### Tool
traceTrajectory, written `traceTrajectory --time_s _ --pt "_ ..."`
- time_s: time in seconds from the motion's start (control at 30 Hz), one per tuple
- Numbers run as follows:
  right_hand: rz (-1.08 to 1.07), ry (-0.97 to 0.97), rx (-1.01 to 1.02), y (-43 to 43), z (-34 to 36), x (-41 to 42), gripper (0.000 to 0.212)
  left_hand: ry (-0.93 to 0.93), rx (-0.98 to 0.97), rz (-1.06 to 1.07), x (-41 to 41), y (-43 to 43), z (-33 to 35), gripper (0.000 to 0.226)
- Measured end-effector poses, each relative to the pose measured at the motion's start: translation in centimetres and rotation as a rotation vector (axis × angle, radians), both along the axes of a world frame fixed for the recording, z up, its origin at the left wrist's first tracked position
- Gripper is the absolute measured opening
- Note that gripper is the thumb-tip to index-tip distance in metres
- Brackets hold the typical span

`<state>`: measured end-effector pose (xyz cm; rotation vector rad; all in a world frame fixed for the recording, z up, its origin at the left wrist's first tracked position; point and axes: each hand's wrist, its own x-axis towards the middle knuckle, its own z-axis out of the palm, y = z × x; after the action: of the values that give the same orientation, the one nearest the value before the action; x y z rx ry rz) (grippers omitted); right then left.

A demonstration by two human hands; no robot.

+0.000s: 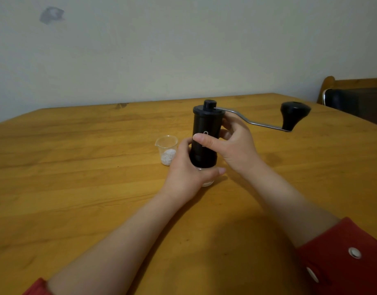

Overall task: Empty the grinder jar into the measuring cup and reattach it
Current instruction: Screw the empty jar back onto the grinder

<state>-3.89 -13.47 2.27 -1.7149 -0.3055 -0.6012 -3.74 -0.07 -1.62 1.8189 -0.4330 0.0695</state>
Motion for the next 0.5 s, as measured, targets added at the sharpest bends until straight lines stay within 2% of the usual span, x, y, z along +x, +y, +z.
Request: traceTrajectory --time_s 0.13,0.3,0.5 --pt "0.017 -0.017 -0.025 0.08 0.09 -0.13 0.04 0.004 -0.003 -0.037 0.07 0.06 0.04 0.086" --pt "0.008 -0.025 0.05 -0.19 -0.17 0.23 0.039 0.041 -0.029 -0.156 0.27 0.19 -0.14 0.08" --pt "-0.037 -0.003 0.097 -0.49 -0.25 0.28 0.042 0.031 -0.027 -0.022 0.34 0.26 -0.16 0.1"
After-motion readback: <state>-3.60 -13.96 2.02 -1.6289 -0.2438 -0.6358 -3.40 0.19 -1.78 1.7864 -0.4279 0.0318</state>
